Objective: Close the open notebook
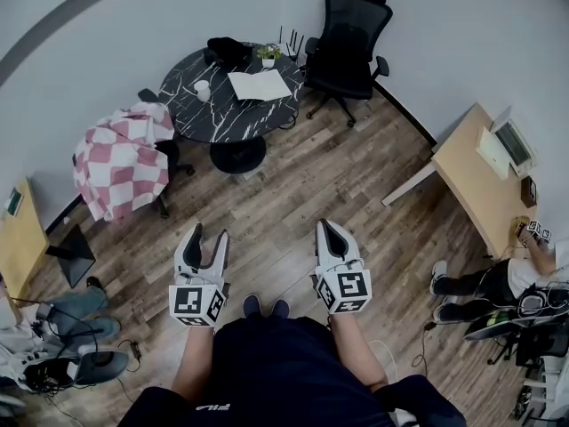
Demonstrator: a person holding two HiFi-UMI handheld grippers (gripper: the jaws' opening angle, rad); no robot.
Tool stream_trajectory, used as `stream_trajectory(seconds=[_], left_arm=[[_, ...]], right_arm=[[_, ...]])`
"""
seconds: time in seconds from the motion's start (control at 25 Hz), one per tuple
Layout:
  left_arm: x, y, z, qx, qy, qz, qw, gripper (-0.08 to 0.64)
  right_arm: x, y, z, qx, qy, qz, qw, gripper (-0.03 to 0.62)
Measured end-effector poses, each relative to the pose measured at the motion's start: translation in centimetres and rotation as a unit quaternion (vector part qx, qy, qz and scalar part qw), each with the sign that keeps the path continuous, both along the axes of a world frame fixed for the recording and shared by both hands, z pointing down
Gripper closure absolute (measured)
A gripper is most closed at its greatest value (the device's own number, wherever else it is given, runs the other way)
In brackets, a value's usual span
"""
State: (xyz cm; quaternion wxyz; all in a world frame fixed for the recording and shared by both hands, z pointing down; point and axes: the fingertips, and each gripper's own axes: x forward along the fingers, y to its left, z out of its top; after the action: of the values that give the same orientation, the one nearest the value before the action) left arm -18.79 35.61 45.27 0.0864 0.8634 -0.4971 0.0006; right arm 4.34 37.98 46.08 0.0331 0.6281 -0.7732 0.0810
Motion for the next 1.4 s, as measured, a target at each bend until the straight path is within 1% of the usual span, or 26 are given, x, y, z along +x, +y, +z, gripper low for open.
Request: stream_trajectory(seconds=[0.08, 0.28, 0.6, 0.8, 1.08, 1.4], left_arm=[[0.1, 0.0, 0.0, 0.000, 0.000, -0.003, 1.0000, 0.337], [0.8, 0.6, -0.2, 0.004, -0.003, -0.010, 0.9999, 0.337], [2.2, 2.5, 0.4, -0.002, -0.011, -0.026, 0.9996, 0.337], [4.3, 3.2, 0.2, 0.003, -0.020, -0.025, 0.9995, 0.337], [5.3, 2.3, 0.4, 0.008, -0.020, -0.034, 0.9992, 0.337], [5.8, -0.6, 0.9, 0.014, -0.018, -0.038, 0.9990, 0.337]], right_arm=[[0.2, 0.1, -0.1, 0.001, -0.006, 0.000, 1.000, 0.583], [1.0, 0.6, -0.1, 0.001, 0.002, -0.001, 1.000, 0.584], [3.0, 2.0, 0.3, 0.001, 0.002, -0.009, 1.000, 0.583], [4.8, 2.3, 0.7, 0.001, -0.005, -0.009, 1.000, 0.583], [6.2, 1.5, 1.2, 0.000, -0.005, -0.013, 1.000, 0.584], [6.9, -0.9, 1.2, 0.008, 0.000, -0.010, 1.000, 0.584]])
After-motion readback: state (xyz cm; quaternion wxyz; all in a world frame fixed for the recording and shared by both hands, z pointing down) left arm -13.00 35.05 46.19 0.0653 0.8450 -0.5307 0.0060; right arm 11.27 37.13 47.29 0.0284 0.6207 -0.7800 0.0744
